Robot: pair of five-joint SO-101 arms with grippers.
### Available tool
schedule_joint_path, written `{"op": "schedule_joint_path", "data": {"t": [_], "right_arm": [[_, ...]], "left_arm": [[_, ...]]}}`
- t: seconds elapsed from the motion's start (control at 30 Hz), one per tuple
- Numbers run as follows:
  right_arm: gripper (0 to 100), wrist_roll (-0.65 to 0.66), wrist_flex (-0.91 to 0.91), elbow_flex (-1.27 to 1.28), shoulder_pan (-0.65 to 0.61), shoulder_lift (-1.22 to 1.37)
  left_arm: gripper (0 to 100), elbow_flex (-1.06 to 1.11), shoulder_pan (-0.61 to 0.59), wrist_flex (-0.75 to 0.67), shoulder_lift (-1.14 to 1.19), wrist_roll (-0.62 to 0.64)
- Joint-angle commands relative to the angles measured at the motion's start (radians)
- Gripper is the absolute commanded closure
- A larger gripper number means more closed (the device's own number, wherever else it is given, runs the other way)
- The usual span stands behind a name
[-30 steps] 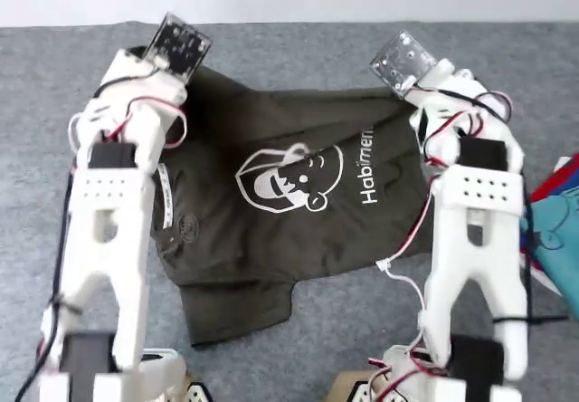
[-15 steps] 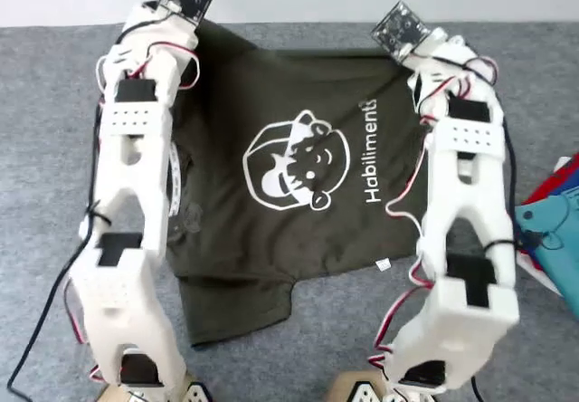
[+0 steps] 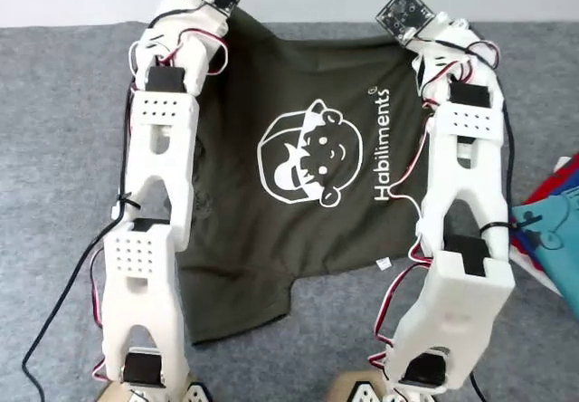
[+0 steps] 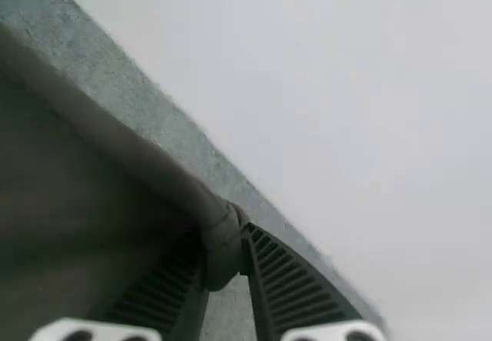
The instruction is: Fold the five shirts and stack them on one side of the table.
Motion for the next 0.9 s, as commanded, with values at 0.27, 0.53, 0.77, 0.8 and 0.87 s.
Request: {"op": "schedule_joint_path", "data": {"t": [0.27, 0.53, 0.77, 0.8, 0.87], "right_arm": [[98.8, 0.044, 0.432, -0.071, 0.016, -0.15], [98.8, 0.092, 0.708, -0.071, 0.019, -0.183], [98.8, 0.092, 0.923, -0.071, 0.016, -0.231], [98.8, 0.092, 0.951, -0.071, 0.018, -0.236], [98.8, 0.092, 1.0, -0.071, 0.021, -0.248]], "left_arm": [[99, -0.354, -0.02, 0.709, -0.009, -0.11], [99, -0.392, -0.006, 1.073, -0.012, -0.147], [99, -0.332, 0.0, 1.128, -0.017, -0.187], [99, -0.314, 0.003, 1.129, -0.021, -0.193], [99, -0.26, 0.008, 1.129, -0.055, -0.193]]}}
